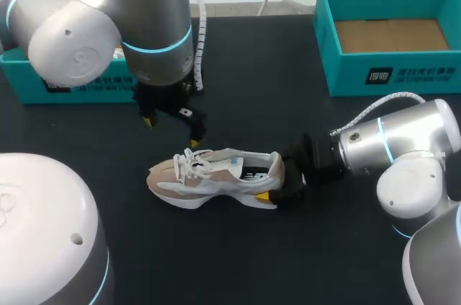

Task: Take the shoe out of the shoebox, open the shoe tongue, remove and reinsert the insole, then place the shoe into the shoebox

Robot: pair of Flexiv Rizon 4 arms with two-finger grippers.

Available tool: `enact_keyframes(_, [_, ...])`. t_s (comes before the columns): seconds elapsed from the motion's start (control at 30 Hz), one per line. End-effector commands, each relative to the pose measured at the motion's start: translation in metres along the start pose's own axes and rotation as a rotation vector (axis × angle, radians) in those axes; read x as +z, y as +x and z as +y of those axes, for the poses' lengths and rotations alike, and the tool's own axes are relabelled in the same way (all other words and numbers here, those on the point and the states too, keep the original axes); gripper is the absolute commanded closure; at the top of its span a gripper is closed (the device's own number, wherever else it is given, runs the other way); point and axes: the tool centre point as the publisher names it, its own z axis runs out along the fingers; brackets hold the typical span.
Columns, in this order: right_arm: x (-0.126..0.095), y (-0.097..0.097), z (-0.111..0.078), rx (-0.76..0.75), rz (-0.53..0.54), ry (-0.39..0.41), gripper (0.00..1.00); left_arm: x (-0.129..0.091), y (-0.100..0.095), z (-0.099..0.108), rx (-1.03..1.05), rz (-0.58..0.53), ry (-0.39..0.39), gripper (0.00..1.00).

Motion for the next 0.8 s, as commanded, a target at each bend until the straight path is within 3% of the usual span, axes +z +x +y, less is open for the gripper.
enact_keyframes(0.03, [0.006,-0.001,-0.001,0.000,-0.002,0.004,1.00,0.008,0.031,-0.008,-0.051,-0.023,0.001,0.00])
enact_keyframes(0.43, [0.006,-0.001,-0.001,0.000,-0.002,0.004,1.00,0.030,0.078,-0.019,-0.169,0.050,-0.018,0.00])
enact_keyframes(0.8, [0.006,-0.001,-0.001,0.000,-0.002,0.004,1.00,0.058,0.095,-0.028,-0.215,-0.007,-0.022,0.00])
